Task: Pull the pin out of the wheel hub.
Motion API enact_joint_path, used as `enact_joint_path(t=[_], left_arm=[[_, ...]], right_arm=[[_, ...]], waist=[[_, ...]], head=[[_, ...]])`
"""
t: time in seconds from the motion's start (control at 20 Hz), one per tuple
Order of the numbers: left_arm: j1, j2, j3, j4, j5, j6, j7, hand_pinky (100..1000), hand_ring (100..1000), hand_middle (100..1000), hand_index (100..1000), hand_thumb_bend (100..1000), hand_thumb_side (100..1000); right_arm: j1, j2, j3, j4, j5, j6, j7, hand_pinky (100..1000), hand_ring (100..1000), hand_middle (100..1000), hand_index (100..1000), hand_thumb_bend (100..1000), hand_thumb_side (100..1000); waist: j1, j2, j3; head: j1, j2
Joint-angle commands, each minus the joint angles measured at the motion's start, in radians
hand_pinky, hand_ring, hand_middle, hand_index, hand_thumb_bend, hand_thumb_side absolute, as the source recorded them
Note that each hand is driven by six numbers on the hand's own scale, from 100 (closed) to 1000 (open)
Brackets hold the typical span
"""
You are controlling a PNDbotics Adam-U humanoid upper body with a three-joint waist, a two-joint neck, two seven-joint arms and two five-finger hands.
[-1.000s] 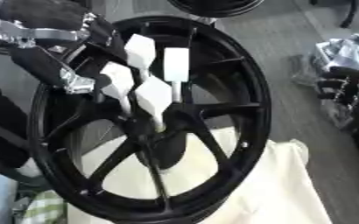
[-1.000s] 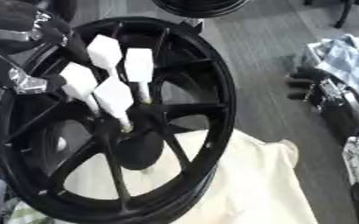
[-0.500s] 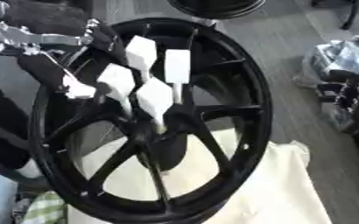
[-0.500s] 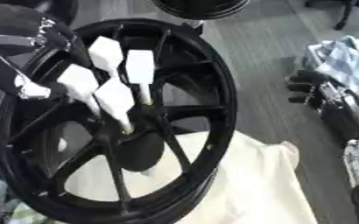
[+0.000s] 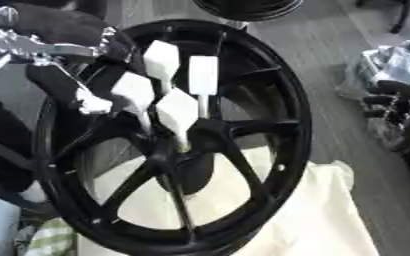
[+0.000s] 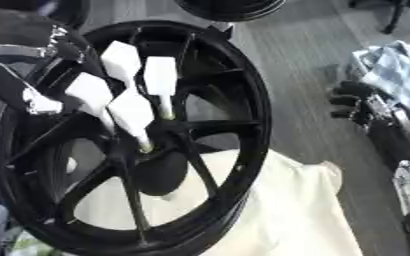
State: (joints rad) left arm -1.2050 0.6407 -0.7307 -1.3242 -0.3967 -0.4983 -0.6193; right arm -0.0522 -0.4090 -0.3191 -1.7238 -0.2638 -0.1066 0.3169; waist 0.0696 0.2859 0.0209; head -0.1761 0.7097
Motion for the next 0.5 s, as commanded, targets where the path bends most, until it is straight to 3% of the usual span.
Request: enact_joint_path(t=[0.05,0.5], left_arm=[[-0.016,0.010,0.006,0.003,-0.006,-0.297,-0.288,896,798,719,814,213,602],[-0.012,0.001,-0.008,0.006,0.037,-0.281,-0.288,871,755,654,764,100,554]], right_arm=[[-0.003,-0.019,-0.003,-0.011,0.004,-0.003,0.001,716,794,764,819,100,788],[-0.003,-0.018,-0.003,-0.011,0.007,-0.005,0.002,717,794,764,819,100,788]], waist=[[-0.007,-0.014,-0.001],[-0.008,-0.012,-0.003]], head=[[0.004,-0.010],[0.007,-0.010]])
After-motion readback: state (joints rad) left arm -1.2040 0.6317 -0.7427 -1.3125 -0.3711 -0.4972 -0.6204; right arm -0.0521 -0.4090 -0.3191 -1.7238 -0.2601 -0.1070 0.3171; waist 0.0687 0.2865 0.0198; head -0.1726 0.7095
